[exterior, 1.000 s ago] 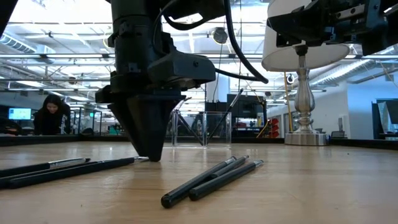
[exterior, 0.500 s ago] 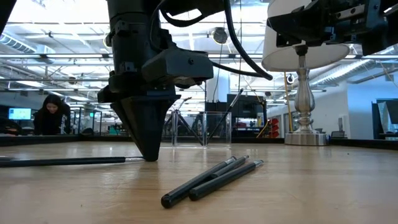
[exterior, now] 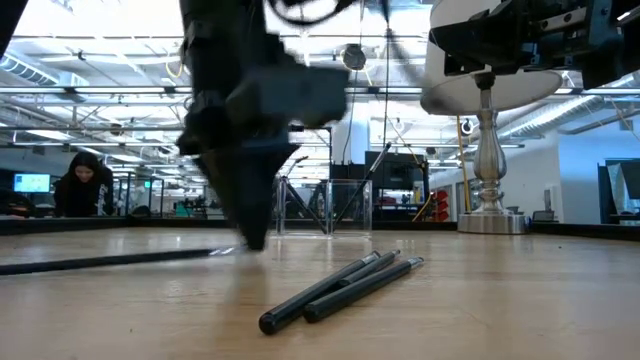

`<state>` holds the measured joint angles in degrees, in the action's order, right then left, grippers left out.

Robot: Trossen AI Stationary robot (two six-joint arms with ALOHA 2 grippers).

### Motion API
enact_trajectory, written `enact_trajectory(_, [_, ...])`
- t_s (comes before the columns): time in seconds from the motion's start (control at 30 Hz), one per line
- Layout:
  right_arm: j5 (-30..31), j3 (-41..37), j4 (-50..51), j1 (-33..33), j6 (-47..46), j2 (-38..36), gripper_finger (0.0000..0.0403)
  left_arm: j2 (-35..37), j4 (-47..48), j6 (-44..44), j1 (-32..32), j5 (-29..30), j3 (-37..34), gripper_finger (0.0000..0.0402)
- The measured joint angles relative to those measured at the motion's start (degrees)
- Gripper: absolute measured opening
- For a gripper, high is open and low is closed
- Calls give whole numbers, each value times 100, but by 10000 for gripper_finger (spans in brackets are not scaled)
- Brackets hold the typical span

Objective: Put items in baskets/containers
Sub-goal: Put the black eyeshadow brush into the transparent organizer

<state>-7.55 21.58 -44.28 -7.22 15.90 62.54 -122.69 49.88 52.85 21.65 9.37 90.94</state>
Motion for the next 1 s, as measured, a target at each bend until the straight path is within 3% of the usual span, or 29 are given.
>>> enact_trajectory(0.4, [0,0,7,0,-7,0,0,65,131,-1338,38,990,1273,1])
enact_trajectory(0.63, [0,0,4,0,-14,1,0,688,128,-2432,210,2708,1761,0])
enact_trajectory(1.0, [0,-2,35,2,-13,0,0,2371,-212,-3552,772,4923,1439,0])
